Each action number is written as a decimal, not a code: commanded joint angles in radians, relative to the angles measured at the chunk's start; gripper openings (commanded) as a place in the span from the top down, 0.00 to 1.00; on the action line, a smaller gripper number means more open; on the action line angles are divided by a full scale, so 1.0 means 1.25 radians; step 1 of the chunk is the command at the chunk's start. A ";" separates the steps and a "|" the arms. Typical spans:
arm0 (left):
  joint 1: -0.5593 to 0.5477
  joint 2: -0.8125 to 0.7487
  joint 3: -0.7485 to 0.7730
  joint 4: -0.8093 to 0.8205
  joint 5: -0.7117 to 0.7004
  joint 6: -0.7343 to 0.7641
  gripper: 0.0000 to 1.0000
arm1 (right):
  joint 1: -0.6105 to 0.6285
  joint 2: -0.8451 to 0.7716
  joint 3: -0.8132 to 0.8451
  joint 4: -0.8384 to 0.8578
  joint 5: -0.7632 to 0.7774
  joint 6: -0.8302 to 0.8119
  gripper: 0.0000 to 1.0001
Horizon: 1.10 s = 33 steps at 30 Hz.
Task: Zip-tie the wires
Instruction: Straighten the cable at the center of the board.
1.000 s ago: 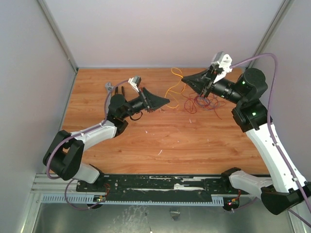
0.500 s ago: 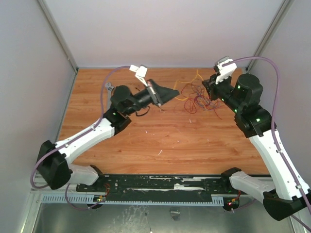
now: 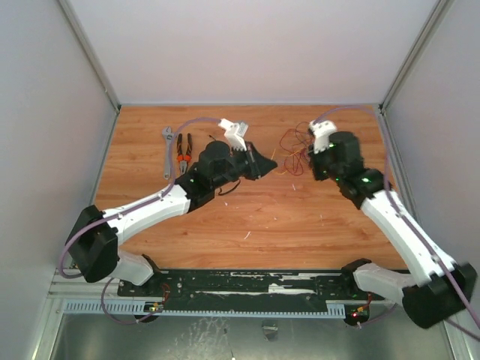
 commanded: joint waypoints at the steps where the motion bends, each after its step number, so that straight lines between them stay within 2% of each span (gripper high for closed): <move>1: 0.028 -0.040 -0.112 -0.050 -0.057 0.003 1.00 | 0.012 0.090 -0.122 0.015 -0.153 0.116 0.80; 4: 0.045 -0.065 -0.223 -0.063 -0.089 -0.016 1.00 | 0.022 0.100 -0.168 0.051 -0.185 0.146 0.60; 7: 0.053 -0.113 -0.287 -0.088 -0.147 -0.008 1.00 | 0.020 0.074 -0.169 0.043 -0.091 0.141 0.40; 10: 0.061 -0.143 -0.305 -0.120 -0.170 0.010 1.00 | -0.006 0.054 -0.159 0.035 -0.047 0.125 0.29; 16: 0.065 -0.161 -0.346 -0.132 -0.162 -0.001 1.00 | -0.078 0.133 -0.164 0.094 -0.092 0.112 0.28; 20: 0.067 -0.176 -0.369 -0.132 -0.164 -0.002 1.00 | -0.088 0.224 -0.160 0.146 -0.071 0.080 0.17; 23: 0.069 -0.190 -0.376 -0.133 -0.162 0.000 1.00 | -0.097 0.294 -0.156 0.168 -0.062 0.070 0.16; 33: 0.079 -0.216 -0.383 -0.147 -0.159 0.001 1.00 | -0.143 0.455 -0.156 0.277 -0.066 0.095 0.26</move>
